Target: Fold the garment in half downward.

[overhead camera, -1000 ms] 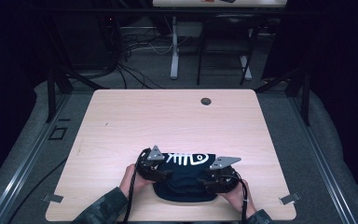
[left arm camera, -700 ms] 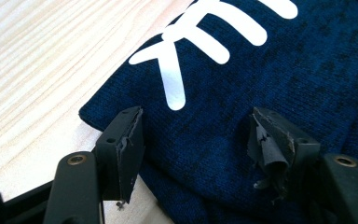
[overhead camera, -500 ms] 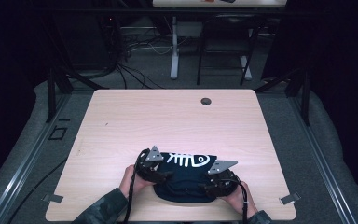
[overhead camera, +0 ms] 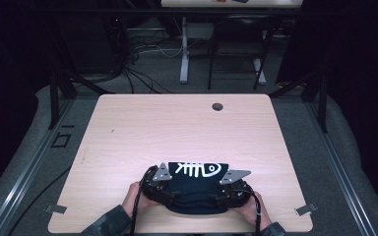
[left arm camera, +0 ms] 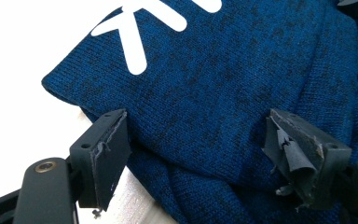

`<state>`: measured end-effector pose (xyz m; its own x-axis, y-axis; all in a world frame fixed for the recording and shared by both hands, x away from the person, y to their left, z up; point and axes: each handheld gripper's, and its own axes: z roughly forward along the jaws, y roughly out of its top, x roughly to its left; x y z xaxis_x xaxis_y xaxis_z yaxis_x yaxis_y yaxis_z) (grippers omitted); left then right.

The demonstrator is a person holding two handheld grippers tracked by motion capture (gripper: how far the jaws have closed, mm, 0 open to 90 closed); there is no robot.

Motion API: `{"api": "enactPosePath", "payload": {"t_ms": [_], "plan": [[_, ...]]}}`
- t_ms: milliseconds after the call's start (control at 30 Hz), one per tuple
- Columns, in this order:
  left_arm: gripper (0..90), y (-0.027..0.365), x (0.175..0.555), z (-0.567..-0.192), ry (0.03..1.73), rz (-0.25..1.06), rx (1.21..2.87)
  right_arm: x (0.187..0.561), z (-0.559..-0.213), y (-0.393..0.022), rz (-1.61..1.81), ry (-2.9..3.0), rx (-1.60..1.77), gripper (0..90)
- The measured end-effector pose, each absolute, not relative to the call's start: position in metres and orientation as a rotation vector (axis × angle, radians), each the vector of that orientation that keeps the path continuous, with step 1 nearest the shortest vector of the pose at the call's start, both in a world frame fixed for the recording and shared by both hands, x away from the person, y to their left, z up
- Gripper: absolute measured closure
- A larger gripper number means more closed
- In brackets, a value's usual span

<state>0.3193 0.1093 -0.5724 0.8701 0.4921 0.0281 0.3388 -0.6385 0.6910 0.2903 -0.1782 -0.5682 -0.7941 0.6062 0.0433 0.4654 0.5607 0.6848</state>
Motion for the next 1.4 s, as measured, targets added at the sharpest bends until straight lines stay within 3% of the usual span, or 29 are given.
{"api": "enactPosePath", "payload": {"t_ms": [67,133,267,367,833,1400], "plan": [[21.0,0.109,0.32,-0.573,0.596,0.283,2.319,0.29,-0.569,-0.178,1.057,2.592,0.894,40.5],[20.7,0.11,0.32,-0.572,0.597,0.282,2.309,0.29,-0.569,-0.177,1.083,2.618,0.896,28.6],[16.6,0.116,0.32,-0.563,0.615,0.282,2.261,0.287,-0.56,-0.175,1.106,2.593,0.888,16.4],[15.1,0.124,0.322,-0.557,0.642,0.297,2.222,0.285,-0.552,-0.182,1.149,2.542,0.913,13.9],[12.9,0.166,0.336,-0.557,0.811,0.421,2.169,0.283,-0.539,-0.246,1.152,2.302,1.113,12.5],[11.5,0.186,0.356,-0.585,0.958,0.405,2.214,0.298,-0.582,-0.288,0.941,2.202,1.345,14.2]]}}
